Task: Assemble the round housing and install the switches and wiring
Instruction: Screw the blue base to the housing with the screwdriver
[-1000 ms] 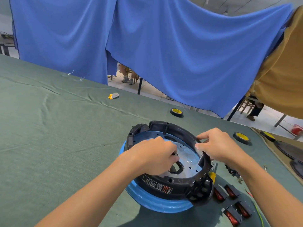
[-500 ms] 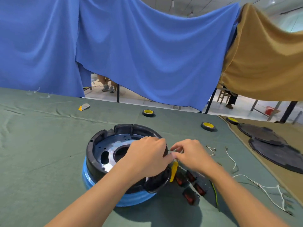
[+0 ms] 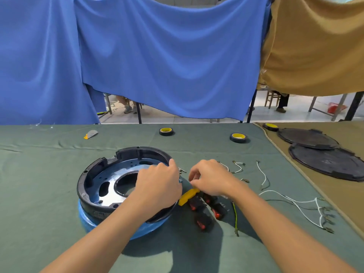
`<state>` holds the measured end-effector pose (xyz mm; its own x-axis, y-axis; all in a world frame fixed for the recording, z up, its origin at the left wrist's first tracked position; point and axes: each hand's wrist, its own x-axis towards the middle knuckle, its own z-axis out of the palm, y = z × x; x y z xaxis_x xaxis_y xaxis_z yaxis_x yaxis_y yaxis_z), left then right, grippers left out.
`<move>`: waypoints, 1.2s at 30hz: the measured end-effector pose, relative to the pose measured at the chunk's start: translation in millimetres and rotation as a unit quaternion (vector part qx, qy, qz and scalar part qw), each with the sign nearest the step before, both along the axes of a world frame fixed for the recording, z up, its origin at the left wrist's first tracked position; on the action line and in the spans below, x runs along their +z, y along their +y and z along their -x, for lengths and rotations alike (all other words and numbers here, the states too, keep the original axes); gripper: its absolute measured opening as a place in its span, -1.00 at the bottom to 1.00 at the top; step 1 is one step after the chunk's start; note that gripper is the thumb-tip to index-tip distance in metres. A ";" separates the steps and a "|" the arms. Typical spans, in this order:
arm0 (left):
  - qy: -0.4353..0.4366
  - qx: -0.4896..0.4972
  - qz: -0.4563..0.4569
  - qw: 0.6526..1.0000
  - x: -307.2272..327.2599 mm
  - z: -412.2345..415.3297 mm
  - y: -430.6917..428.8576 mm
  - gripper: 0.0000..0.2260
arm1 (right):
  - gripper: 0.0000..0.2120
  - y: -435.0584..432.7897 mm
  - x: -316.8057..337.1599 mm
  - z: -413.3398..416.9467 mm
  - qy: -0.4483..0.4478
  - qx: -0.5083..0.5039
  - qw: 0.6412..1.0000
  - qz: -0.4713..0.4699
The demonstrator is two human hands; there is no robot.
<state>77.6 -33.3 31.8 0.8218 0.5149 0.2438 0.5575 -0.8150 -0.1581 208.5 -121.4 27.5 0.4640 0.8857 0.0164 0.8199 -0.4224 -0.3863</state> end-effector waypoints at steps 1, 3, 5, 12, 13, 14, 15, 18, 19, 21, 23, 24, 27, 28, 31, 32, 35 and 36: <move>-0.005 0.007 0.000 1.000 -2.3 -0.6 -2.6 -0.52 | -0.78 2.7 1.5 3.2 0.004 0.002 1.000 -0.011; -0.015 0.011 -0.007 1.000 -8.0 0.5 -4.7 -0.47 | -0.73 7.8 1.8 11.3 0.011 0.007 1.000 -0.010; -0.020 0.007 -0.013 1.000 -11.2 4.0 -2.0 -0.45 | -0.76 12.1 0.1 19.4 0.026 0.013 1.000 0.011; -0.031 0.003 0.013 0.999 -12.5 25.8 26.4 -0.45 | -0.70 29.8 -6.6 41.1 0.108 0.034 0.994 0.008; -0.039 0.002 0.019 0.999 -13.0 30.1 30.4 -0.45 | -0.69 33.0 -6.9 43.8 0.103 0.038 0.994 0.010; -0.042 0.002 0.023 0.999 -12.7 33.7 32.7 -0.46 | -0.66 35.5 -6.6 44.8 0.096 0.043 0.994 0.011; -0.045 0.001 0.025 0.999 -12.9 36.6 34.5 -0.46 | -0.63 37.2 -5.6 43.7 0.086 0.043 0.995 0.005; -0.055 -0.008 0.039 0.998 -13.2 37.0 35.3 -0.47 | -0.63 34.3 0.5 22.6 0.048 -0.011 0.997 -0.060; -0.062 -0.009 0.055 0.997 -11.9 37.1 35.4 -0.48 | -0.67 32.8 1.6 14.3 0.037 -0.032 0.996 -0.079; -0.086 -0.004 0.109 0.990 -8.0 37.6 36.1 -0.54 | -0.75 30.8 0.2 2.4 0.015 -0.043 0.996 -0.078; -0.117 -0.002 0.191 0.975 -4.4 40.0 37.4 -0.59 | -0.79 32.1 -4.7 -1.0 -0.014 -0.023 0.999 -0.044; -0.133 -0.005 0.227 0.965 -3.8 40.9 38.7 -0.62 | -0.79 33.7 -7.5 0.2 -0.031 -0.014 0.999 -0.029; -0.155 -0.010 0.282 0.947 -0.3 41.9 41.8 -0.72 | -0.78 39.4 -12.8 3.9 -0.050 -0.008 0.999 -0.017; -0.154 -0.012 0.294 0.943 1.1 41.8 42.5 -0.60 | -0.79 41.1 -13.8 4.2 -0.055 -0.010 0.998 -0.011; -0.157 -0.016 0.329 0.931 1.8 41.2 46.2 -0.30 | -0.83 44.6 -16.4 5.9 -0.072 -0.015 0.997 0.005; -0.159 -0.013 0.342 0.926 2.2 41.2 46.7 -0.28 | -0.84 45.6 -17.4 6.0 -0.074 -0.015 0.997 0.004; -0.159 -0.005 0.354 0.922 1.3 40.8 48.7 -0.29 | -0.89 47.1 -19.6 7.0 -0.083 -0.013 0.996 0.001; -0.159 -0.003 0.357 0.921 0.9 40.5 48.9 -0.30 | -0.90 46.9 -19.3 7.6 -0.088 -0.012 0.996 0.003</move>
